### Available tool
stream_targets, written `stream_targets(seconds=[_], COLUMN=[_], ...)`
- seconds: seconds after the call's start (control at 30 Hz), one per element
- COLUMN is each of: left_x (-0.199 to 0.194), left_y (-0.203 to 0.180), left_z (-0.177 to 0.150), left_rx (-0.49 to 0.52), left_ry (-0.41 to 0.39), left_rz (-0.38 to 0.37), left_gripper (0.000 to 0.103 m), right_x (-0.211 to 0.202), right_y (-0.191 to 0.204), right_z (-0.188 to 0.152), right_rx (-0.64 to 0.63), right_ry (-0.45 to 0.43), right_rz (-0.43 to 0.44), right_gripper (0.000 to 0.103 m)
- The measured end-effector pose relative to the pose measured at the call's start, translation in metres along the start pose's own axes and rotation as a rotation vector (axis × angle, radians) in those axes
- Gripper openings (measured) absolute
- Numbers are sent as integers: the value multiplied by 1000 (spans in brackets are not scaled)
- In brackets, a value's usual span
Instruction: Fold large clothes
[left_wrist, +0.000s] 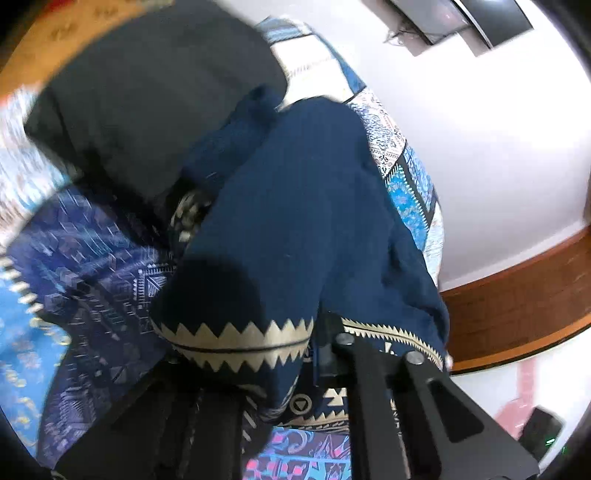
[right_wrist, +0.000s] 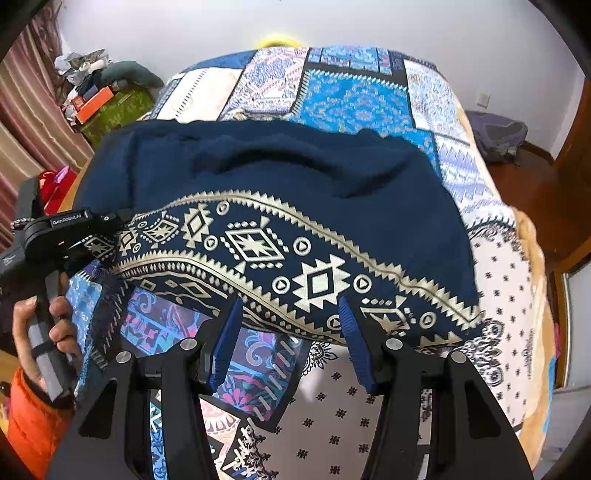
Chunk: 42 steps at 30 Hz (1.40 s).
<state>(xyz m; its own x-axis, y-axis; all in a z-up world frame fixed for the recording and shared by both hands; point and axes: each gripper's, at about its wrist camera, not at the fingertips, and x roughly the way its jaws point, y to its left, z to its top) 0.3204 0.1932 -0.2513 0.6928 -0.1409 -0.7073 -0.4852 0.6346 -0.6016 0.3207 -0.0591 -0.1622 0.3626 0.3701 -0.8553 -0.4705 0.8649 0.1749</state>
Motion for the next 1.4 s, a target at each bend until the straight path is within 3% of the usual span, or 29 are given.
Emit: stream_targets(seconds=[0.27, 0.47, 0.6, 0.73, 0.9, 1.0, 1.17, 1.27, 1.4], left_x=[-59, -120, -163, -173, -137, -125, -122, -119, -97], left_y=[-74, -125, -119, -89, -43, -24, -43, -77, -130], left_z=[1, 15, 17, 24, 25, 16, 9, -1, -38], left_rx=[200, 345, 403, 414, 390, 398, 512, 588, 722], left_ry=[-118, -264, -363, -386, -267, -239, -266, -300, -268], left_rz=[11, -45, -33, 5, 80, 118, 148, 157, 85], left_gripper=[8, 7, 7, 7, 8, 8, 8, 8, 8], right_x=[-19, -31, -27, 10, 90, 111, 95, 68, 32], right_y=[14, 44, 74, 115, 155, 162, 147, 114, 48], right_z=[17, 47, 67, 66, 39, 31, 35, 31, 12], right_rx=[-47, -90, -108, -155, -207, -216, -198, -139, -79], right_ry=[-36, -93, -120, -46, 132, 148, 166, 115, 54], right_rz=[-25, -1, 75, 158, 202, 194, 264, 279, 154], right_gripper=[50, 50, 50, 58, 60, 66, 64, 64, 64])
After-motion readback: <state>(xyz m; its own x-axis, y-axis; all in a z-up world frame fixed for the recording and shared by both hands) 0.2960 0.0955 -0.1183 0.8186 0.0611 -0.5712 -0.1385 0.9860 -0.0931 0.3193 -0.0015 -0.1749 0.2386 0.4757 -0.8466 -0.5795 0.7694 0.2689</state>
